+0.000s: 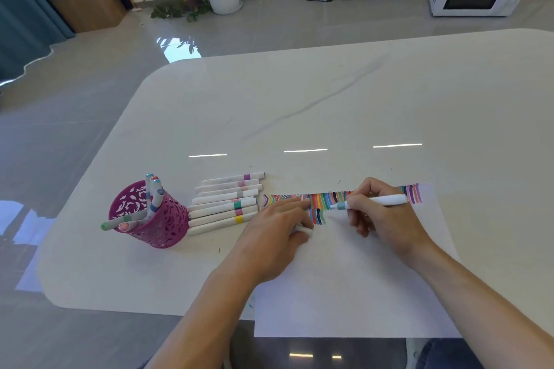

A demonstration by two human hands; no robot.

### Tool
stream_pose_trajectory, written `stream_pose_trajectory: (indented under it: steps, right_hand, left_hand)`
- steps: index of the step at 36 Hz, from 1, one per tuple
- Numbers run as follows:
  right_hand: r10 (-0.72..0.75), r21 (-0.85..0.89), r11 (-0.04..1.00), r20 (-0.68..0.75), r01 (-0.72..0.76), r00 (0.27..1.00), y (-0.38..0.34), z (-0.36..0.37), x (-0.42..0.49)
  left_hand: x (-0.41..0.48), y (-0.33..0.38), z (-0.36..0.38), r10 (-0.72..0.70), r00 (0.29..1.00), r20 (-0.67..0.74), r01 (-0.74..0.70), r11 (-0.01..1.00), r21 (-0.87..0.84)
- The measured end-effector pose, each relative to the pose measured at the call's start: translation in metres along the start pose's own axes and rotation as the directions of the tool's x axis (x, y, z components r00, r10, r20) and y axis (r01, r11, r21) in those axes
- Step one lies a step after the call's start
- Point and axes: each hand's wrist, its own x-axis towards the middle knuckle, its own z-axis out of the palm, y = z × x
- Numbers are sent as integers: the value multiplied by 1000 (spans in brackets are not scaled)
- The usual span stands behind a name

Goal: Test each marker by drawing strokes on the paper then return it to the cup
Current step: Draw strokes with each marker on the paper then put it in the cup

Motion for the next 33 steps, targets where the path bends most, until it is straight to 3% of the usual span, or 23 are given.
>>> stream_pose_trajectory:
  steps: [7,14,22,33]
  right_hand:
    - [-53,2,999,-28,53,998,-17,6,-2]
    - [-132,16,991,-75,133,988,-30,10,-6]
    - [-125,90,985,-199,145,972,-42,13,-14]
    - [-173,138,972,-133,191,976,-58,10,-27]
  left_hand:
    - [-1,4,-14,-51,997,-52,47,996,-73]
    - [3,5,-20,-118,975,-190,63,959,-275]
    - [5,13,-22,-274,942,-193,125,822,-556]
    - [8,22,-32,-366,925,-101,120,535,-836]
